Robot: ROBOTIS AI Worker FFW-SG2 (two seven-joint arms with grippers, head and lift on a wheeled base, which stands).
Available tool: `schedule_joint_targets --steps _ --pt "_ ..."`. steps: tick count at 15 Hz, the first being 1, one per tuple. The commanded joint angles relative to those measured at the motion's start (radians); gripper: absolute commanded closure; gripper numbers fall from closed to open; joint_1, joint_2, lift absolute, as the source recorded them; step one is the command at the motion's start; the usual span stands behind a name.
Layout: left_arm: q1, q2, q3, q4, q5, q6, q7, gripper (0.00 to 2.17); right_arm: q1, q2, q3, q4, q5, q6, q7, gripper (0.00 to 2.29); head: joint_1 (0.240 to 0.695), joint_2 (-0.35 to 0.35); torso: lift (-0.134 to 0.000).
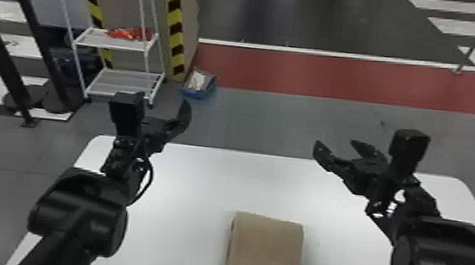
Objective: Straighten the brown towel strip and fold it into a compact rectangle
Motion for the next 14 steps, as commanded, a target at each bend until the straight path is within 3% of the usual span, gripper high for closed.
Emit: schedule_joint_targets --steps 1,14 --pt "0.001 0.001 0.000 0.000 0.002 0.000 0.003 0.06 0.006 0.000 0.002 -0.008 -0.001 -0.006 0.001 0.11 0.643 0.041 0.000" --pt "0.060 0.008 0.021 -0.050 0.011 -0.009 0.006 0.05 0.051 0.000 0.017 -0.017 -0.023 -0.168 0.006 0.11 0.648 0.054 0.000"
